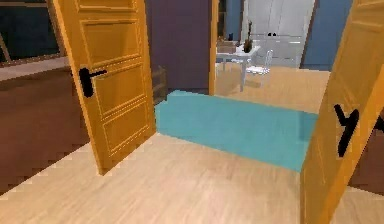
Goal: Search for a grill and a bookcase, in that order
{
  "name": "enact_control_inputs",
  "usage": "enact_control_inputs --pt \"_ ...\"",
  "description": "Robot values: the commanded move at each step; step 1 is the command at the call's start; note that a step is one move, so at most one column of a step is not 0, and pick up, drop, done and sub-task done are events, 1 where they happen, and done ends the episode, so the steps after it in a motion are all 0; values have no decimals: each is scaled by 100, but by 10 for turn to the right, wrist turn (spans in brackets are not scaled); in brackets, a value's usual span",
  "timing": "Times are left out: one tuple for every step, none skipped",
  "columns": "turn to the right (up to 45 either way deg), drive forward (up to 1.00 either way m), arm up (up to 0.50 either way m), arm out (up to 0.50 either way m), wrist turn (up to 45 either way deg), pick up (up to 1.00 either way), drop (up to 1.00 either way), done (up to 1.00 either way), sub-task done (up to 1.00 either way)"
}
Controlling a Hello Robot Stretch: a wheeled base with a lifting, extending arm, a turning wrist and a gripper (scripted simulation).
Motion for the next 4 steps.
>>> enact_control_inputs --pt "0 65 0 0 0 0 0 0 0" --pt "240 0 0 0 0 0 0 0 0" --pt "0 75 0 0 0 0 0 0 0" --pt "270 0 0 0 0 0 0 0 0"
